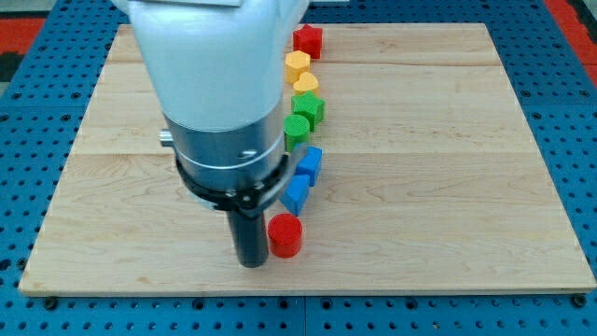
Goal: Move the red circle to the left
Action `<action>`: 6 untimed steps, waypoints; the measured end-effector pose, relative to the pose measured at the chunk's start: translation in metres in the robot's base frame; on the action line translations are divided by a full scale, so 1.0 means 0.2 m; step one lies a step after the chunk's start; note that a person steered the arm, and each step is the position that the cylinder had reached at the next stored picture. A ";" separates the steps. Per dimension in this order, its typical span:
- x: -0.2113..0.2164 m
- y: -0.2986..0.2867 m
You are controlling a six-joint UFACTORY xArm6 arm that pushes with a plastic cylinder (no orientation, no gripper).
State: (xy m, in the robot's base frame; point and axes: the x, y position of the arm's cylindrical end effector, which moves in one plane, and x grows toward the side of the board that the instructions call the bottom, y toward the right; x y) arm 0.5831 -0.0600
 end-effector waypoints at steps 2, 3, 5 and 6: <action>0.05 0.20; 0.13 0.44; -0.11 0.20; -0.11 -0.23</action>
